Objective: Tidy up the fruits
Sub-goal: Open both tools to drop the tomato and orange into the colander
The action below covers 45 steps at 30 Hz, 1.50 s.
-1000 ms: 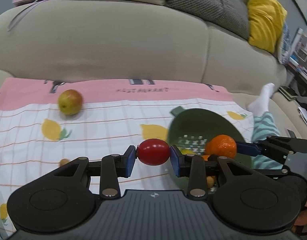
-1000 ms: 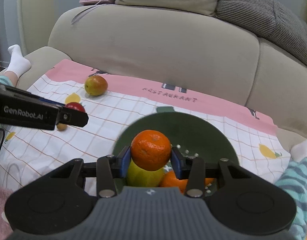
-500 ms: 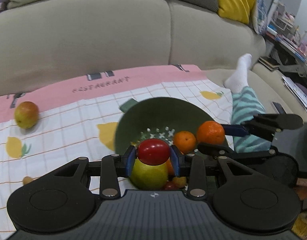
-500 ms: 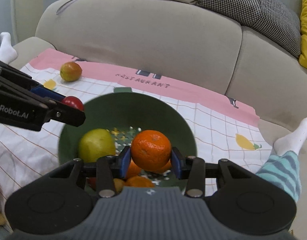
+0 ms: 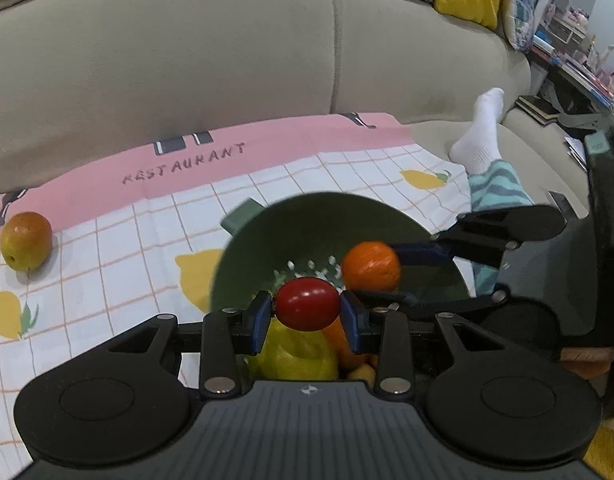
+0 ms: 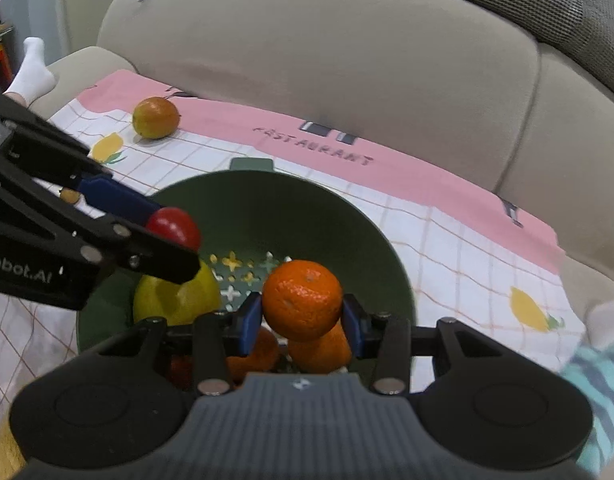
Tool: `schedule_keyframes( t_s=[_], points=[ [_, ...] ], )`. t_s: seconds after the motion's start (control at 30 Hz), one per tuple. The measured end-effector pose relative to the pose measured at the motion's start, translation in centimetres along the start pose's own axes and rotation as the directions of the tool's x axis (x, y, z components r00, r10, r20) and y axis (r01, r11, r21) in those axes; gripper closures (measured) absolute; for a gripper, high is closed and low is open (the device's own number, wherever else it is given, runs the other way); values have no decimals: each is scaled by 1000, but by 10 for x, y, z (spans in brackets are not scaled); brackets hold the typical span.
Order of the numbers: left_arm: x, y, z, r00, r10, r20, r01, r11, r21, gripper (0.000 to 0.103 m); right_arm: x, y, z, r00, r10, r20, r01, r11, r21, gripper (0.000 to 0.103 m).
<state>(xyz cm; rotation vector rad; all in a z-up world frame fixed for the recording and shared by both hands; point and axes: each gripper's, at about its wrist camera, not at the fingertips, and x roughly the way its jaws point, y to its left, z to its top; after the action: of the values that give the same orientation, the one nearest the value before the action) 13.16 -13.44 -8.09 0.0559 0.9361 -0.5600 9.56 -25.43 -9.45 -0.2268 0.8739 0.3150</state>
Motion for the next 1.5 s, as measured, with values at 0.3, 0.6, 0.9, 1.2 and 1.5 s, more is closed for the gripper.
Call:
schedule_keyframes(
  t_s=[0.3,0.6,0.9,1.2,1.5],
  points=[
    [14,12,14,1000,27,-16,-27,1000,8,61,41,0,16,995,70,-72,-70,998,0,63],
    [25,12,14,997,60,-39,-58,997,48,61,62,-1,15,985,89,-147,-91,996,-12,62],
    [39,7,16,992,82,-98,-75,995,73,61,53,-9,11,986,110,-123,-104,993,55,61],
    [59,-6,19,978,115,-172,-95,988,119,61,16,-13,2,998,47,-36,-43,994,104,58],
    [73,-14,17,962,170,-216,-133,976,174,61,14,-12,-5,1000,4,-9,-3,990,143,55]
  ],
)
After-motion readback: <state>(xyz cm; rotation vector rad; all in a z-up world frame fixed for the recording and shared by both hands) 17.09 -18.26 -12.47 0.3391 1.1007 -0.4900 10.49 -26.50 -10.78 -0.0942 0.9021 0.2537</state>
